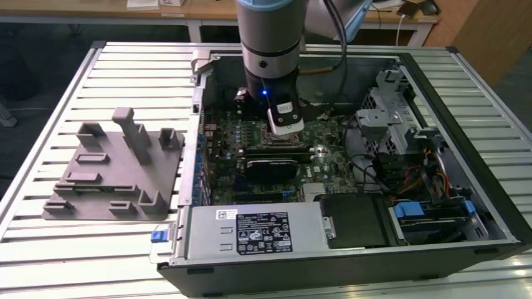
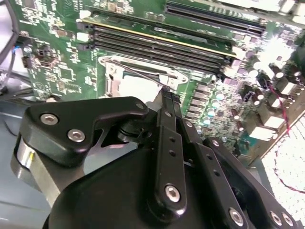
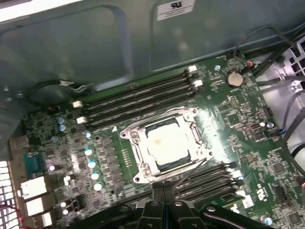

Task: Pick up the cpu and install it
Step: 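Install the second cpu locking lever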

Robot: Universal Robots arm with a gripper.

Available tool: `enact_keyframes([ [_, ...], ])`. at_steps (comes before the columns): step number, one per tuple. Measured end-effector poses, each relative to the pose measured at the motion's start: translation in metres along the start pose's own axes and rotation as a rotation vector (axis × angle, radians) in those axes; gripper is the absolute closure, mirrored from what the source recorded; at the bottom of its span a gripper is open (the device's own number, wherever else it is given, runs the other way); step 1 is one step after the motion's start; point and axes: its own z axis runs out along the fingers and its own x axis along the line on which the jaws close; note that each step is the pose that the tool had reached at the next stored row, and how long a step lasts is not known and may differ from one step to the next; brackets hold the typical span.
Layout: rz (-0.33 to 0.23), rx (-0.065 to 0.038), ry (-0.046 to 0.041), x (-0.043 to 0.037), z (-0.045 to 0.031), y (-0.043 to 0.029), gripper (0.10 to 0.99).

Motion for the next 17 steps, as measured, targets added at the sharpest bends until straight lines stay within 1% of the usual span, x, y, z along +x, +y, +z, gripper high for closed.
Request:
enact_keyframes([
  [2, 0.001, 0.002, 0.0013, -0.0039, 0.0003, 0.0012, 0.98],
  [4, 0.002, 0.007, 0.0012, -0.0068, 0.0007, 0.0019, 0.98],
  [7, 0.002, 0.016, -0.0002, -0.0094, 0.0023, 0.0025, 0.98],
  [8, 0.002, 0.017, -0.0003, -0.0096, 0.0033, 0.0024, 0.98],
  [12, 0.003, 0.019, 0.0026, -0.0095, 0.0087, 0.0012, 0.98],
  [17, 0.003, 0.019, 0.0032, -0.0095, 0.009, 0.0012, 0.98],
])
